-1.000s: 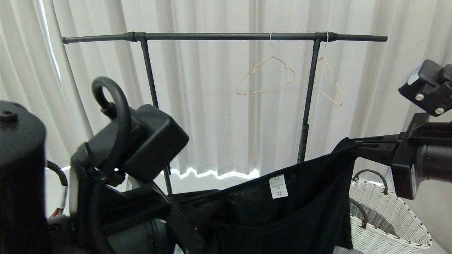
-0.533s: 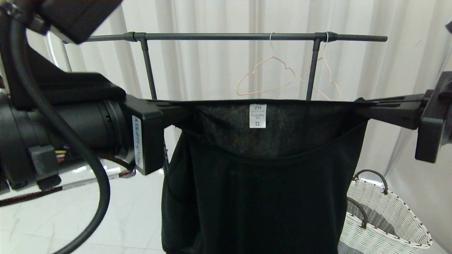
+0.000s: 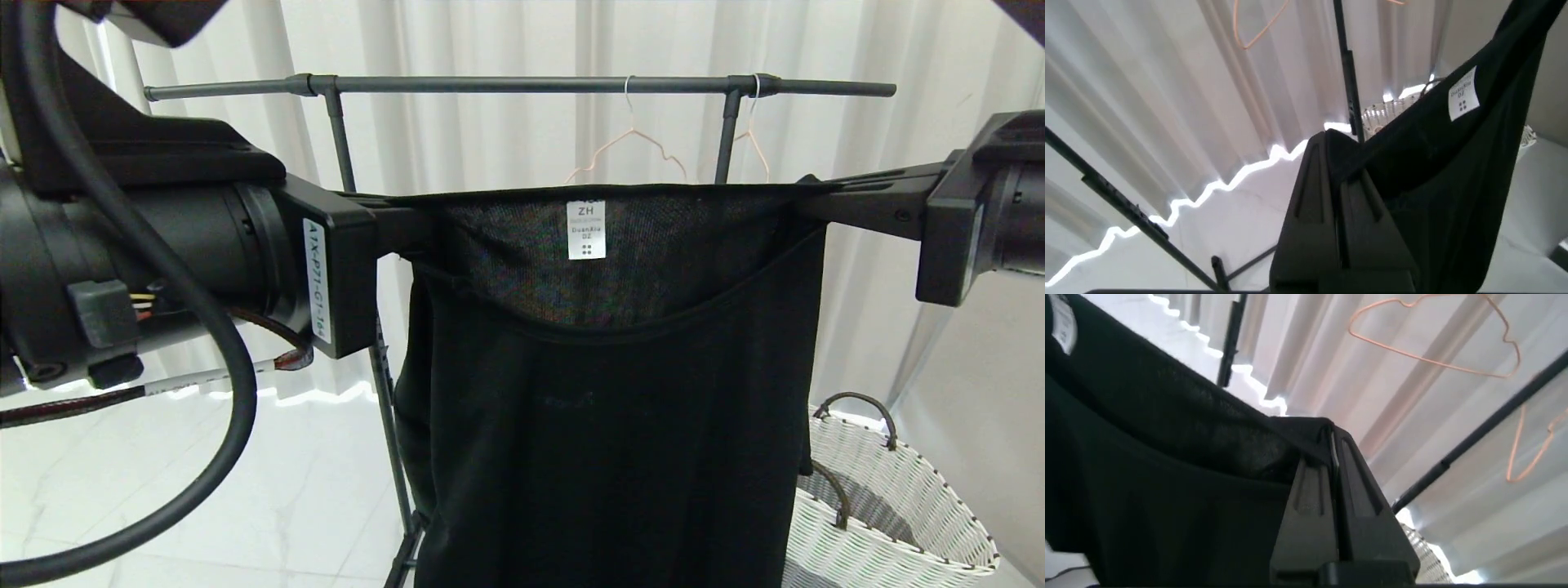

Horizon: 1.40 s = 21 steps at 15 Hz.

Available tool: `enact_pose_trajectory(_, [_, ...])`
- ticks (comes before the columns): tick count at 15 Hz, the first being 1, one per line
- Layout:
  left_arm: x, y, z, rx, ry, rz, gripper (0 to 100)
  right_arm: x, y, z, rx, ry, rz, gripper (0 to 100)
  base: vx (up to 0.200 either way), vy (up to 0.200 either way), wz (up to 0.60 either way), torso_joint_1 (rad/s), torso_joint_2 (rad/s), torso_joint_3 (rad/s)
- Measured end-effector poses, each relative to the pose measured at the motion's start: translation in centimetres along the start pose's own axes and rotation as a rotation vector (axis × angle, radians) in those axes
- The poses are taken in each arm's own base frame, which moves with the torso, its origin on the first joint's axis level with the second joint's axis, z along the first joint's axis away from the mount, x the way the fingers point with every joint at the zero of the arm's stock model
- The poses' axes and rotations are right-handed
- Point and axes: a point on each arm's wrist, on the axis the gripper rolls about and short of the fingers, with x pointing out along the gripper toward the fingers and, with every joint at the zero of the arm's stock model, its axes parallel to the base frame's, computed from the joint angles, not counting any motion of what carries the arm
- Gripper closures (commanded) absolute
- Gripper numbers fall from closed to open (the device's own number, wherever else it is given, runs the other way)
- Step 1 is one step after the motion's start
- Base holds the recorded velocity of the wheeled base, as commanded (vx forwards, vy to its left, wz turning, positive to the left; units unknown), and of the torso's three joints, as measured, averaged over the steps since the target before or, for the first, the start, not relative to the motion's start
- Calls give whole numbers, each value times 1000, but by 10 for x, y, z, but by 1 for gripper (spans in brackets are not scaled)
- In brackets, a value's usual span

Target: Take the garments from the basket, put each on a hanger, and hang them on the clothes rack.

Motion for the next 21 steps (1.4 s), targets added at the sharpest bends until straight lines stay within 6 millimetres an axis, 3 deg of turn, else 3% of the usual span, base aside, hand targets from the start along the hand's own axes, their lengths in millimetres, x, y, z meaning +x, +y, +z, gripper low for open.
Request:
enact_pose_trajectory(6, [6, 0, 0, -10, -23, -67, 100, -15, -6, -17, 55, 65, 22, 100, 0, 0, 0, 0, 0, 0])
enact_pose_trajectory(10, [33, -2, 17, -30, -109, -56, 100, -63, 5, -35, 84, 183, 269, 100, 0, 0, 0, 0, 0, 0])
enact_pose_trajectory(14, [65, -10, 27, -27, -122, -113, 100, -97, 21, -33, 94, 147, 452, 100, 0, 0, 0, 0, 0, 0])
enact_pose_trajectory(18, [77, -15, 23, -20, -99, -134, 100, -105, 26, -32, 88, 122, 515, 100, 0, 0, 0, 0, 0, 0])
enact_pose_trajectory(21, [74, -15, 17, -10, -53, -137, 100, -106, 26, -32, 86, 122, 504, 100, 0, 0, 0, 0, 0, 0])
